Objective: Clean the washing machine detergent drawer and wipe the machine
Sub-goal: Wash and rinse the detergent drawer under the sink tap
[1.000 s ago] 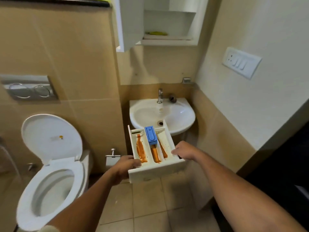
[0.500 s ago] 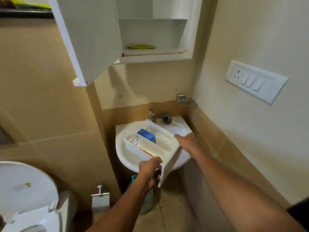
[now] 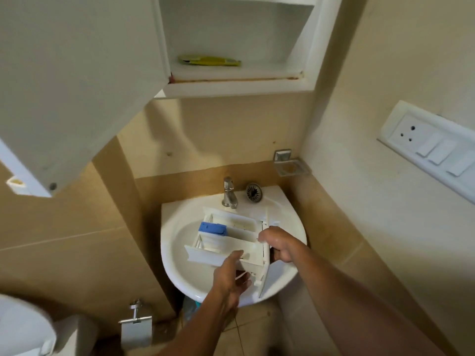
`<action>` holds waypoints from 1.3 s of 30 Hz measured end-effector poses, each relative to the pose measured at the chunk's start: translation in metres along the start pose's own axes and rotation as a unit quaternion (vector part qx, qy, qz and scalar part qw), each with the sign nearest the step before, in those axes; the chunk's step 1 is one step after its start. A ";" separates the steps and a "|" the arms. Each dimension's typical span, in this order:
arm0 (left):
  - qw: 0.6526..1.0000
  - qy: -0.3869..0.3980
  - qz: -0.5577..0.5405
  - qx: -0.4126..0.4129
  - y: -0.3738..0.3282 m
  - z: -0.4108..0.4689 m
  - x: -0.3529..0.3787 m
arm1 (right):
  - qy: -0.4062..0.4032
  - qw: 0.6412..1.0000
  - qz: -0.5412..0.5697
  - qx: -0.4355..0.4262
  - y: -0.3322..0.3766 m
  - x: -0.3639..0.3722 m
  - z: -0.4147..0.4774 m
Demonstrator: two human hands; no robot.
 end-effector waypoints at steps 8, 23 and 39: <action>0.995 -0.046 -0.080 0.041 -0.009 0.040 -0.005 | 0.079 0.994 -0.069 -0.018 0.014 0.007 0.066; 0.981 -0.096 -0.159 0.062 0.022 0.072 0.016 | -0.126 0.881 -0.365 -0.272 0.171 -0.061 0.103; 0.986 -0.066 -0.142 0.051 0.002 0.070 0.003 | -0.151 0.775 -0.545 -0.282 0.212 -0.046 0.104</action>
Point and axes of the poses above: each hand's wrist, its own z-axis towards the middle knuckle, its own x-axis out of the palm, y = z × x, the point moved 9 cm from there along z, towards the middle knuckle, and after that the axes turned 15 degrees about -z, right-handed, at the moved point
